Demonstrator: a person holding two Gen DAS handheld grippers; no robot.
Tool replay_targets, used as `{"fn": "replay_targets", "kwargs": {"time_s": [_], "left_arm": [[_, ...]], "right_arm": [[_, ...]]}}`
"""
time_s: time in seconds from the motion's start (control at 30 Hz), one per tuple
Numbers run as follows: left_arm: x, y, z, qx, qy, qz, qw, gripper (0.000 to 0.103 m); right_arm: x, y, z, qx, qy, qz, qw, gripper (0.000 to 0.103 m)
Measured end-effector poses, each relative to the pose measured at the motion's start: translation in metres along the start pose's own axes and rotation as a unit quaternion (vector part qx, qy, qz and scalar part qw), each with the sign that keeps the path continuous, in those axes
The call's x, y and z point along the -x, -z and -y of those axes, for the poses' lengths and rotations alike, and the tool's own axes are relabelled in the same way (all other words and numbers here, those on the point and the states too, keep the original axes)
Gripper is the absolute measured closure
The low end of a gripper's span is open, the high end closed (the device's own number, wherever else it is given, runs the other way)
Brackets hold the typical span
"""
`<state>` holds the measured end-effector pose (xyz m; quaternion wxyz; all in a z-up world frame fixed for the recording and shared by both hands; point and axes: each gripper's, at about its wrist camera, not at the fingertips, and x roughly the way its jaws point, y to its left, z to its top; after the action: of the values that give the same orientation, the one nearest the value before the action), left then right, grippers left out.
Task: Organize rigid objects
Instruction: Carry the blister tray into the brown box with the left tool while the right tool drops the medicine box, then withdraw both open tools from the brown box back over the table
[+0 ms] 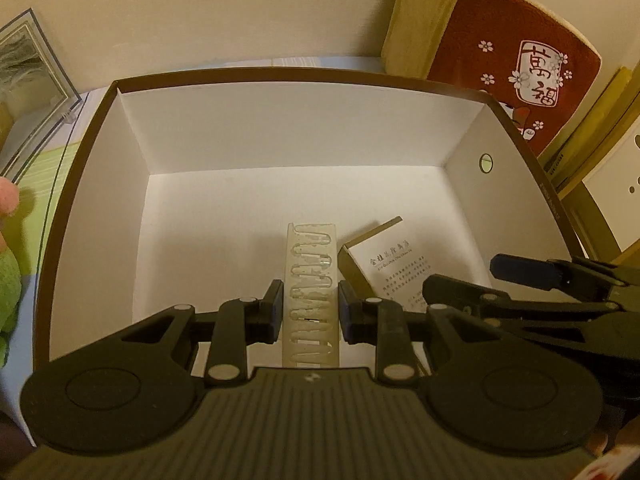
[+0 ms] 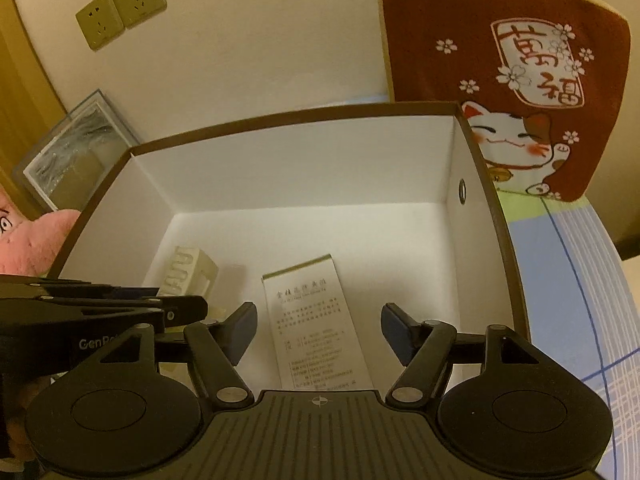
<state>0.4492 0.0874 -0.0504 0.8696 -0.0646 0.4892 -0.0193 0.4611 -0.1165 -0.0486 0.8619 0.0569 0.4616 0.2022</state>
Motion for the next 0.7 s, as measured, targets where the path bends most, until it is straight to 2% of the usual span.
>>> {"fn": "replay_targets", "kwargs": {"time_s": [0.1, 0.17, 0.27, 0.7], "left_arm": [[0.002, -0.001, 0.003, -0.008, 0.001, 0.006, 0.9999, 0.080], [0.006, -0.001, 0.005, -0.016, 0.002, 0.016, 0.9998, 0.072], [0.013, 0.000, 0.008, -0.023, 0.000, 0.021, 0.9995, 0.066], [0.078, 0.020, 0.011, -0.011, -0.007, 0.054, 0.9984, 0.062]], "right_arm": [[0.004, 0.002, -0.001, 0.010, 0.002, -0.003, 1.000, 0.037], [0.009, 0.004, -0.001, 0.012, 0.002, -0.001, 1.000, 0.036], [0.020, 0.006, -0.001, 0.017, -0.001, 0.008, 1.000, 0.036], [0.082, 0.028, -0.008, 0.029, -0.027, 0.054, 0.998, 0.035]]}}
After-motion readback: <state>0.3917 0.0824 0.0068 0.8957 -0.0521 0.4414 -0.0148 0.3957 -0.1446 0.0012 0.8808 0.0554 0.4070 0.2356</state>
